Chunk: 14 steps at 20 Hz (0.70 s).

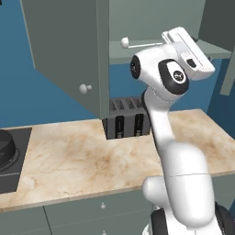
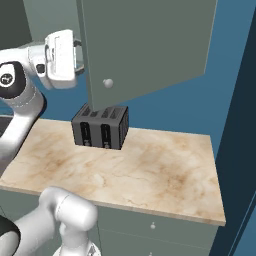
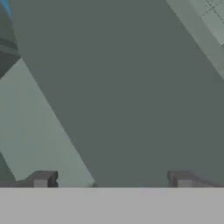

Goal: Open the cabinet and move the ladle to the pot. Then close the cabinet.

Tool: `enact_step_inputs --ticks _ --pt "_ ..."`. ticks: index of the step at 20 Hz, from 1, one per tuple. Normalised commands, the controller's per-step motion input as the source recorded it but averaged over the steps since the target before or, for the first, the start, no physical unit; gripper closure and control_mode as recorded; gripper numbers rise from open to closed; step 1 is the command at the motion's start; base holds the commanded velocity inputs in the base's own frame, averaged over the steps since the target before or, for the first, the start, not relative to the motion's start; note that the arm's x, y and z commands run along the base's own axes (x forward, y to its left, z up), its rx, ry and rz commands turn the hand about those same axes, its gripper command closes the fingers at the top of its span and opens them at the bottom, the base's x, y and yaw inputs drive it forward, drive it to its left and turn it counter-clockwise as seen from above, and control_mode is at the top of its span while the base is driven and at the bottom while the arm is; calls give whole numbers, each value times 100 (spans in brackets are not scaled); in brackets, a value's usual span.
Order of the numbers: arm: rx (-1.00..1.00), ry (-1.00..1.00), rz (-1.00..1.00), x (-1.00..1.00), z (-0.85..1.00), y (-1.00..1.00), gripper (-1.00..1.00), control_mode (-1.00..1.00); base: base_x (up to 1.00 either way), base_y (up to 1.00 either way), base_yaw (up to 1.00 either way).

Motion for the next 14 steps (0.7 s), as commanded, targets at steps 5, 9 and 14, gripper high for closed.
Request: enact_step_inputs --ticks 5,9,14 --pt "-2 4 -29 29 7 -45 -100 -100 0 0 0" --pt "-2 3 -29 10 8 -44 -100 -100 0 0 0" --pt "0 0 -28 -8 12 -59 -100 -100 0 0 0"
